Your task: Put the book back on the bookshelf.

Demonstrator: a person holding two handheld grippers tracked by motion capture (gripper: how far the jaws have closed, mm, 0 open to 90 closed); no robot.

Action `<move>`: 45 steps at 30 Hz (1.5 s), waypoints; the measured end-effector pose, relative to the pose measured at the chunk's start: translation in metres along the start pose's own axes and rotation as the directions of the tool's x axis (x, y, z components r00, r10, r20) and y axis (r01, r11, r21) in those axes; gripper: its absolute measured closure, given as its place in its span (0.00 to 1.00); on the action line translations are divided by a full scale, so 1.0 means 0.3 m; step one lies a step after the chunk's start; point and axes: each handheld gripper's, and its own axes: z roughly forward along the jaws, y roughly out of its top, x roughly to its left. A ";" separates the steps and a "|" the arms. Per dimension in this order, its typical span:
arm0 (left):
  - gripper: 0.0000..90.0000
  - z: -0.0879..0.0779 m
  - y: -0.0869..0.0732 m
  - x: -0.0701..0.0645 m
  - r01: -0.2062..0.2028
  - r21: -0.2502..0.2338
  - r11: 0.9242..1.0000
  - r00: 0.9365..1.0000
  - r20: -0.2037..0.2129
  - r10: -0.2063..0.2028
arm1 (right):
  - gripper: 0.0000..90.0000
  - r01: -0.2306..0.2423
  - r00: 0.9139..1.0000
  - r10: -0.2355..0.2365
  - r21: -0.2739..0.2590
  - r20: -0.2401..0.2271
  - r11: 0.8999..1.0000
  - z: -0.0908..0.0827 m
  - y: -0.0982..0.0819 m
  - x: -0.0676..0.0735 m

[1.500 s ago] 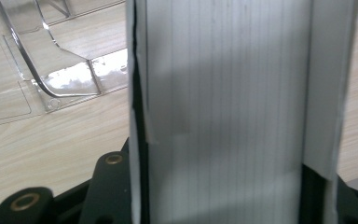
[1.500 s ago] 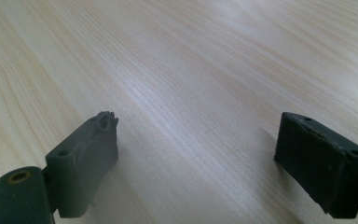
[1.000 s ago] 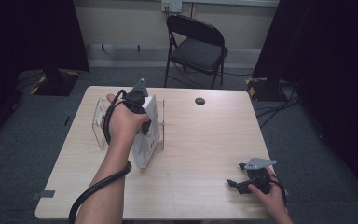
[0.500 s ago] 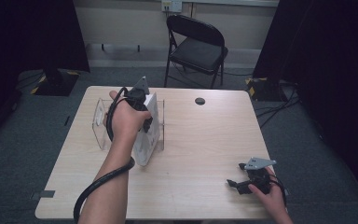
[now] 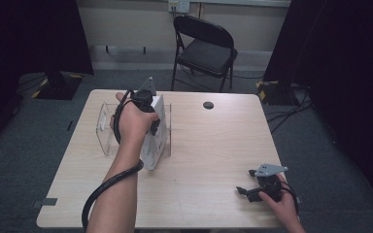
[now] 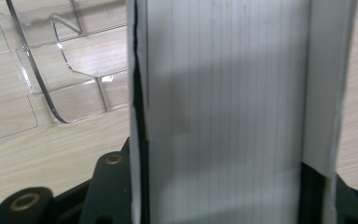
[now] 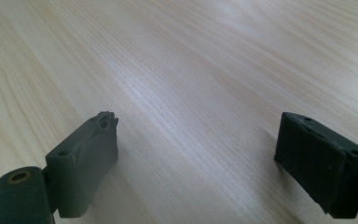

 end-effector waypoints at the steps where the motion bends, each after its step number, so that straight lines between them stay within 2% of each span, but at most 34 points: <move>1: 0.59 0.000 0.002 0.000 -0.004 0.000 1.000 1.000 -0.006 0.004 | 0.13 0.000 1.000 0.000 0.000 0.000 1.000 0.000 0.000 0.000; 7: 0.59 0.008 0.013 -0.003 0.006 -0.014 1.000 1.000 -0.006 -0.007 | 0.13 0.000 1.000 0.000 0.000 0.000 1.000 0.000 0.000 0.000; 12: 0.59 0.013 0.021 0.001 0.009 -0.004 1.000 1.000 -0.006 -0.009 | 0.13 0.001 1.000 -0.001 -0.001 0.001 1.000 0.000 0.000 0.000; 13: 0.59 0.015 0.021 0.000 0.021 -0.015 1.000 1.000 -0.006 -0.021 | 0.13 0.000 1.000 0.000 -0.001 0.000 1.000 0.000 0.000 0.000; 21: 0.59 0.024 0.035 -0.001 0.042 -0.017 0.999 0.999 0.000 -0.042 | 0.13 -0.001 1.000 0.001 0.000 0.000 1.000 0.000 0.000 0.000; 32: 0.59 0.039 0.054 -0.007 0.063 -0.027 0.998 0.998 -0.027 -0.063 | 0.13 0.000 1.000 0.000 0.000 -0.001 1.000 0.000 0.000 0.000; 37: 0.59 0.041 0.061 -0.006 0.085 -0.035 0.996 0.996 -0.017 -0.085 | 0.13 0.000 1.000 0.000 -0.002 -0.004 1.000 0.000 0.000 -0.001; 41: 0.59 0.040 0.068 -0.007 0.089 -0.043 0.995 0.996 -0.023 -0.090 | 0.13 0.003 1.000 -0.003 -0.003 -0.004 1.000 0.001 0.000 -0.002; 43: 0.59 0.040 0.072 -0.006 0.076 -0.030 0.997 0.997 -0.024 -0.077 | 0.13 0.003 1.000 -0.003 -0.003 -0.004 1.000 0.001 0.000 -0.002; 44: 0.59 0.045 0.073 -0.010 0.091 -0.040 0.995 0.995 -0.028 -0.092 | 0.13 0.003 1.000 -0.003 -0.003 -0.004 1.000 0.001 0.000 -0.002; 45: 0.59 0.046 0.075 -0.010 0.084 -0.030 0.996 0.996 -0.030 -0.085 | 0.13 0.004 1.000 -0.004 -0.003 -0.004 1.000 0.001 0.000 -0.002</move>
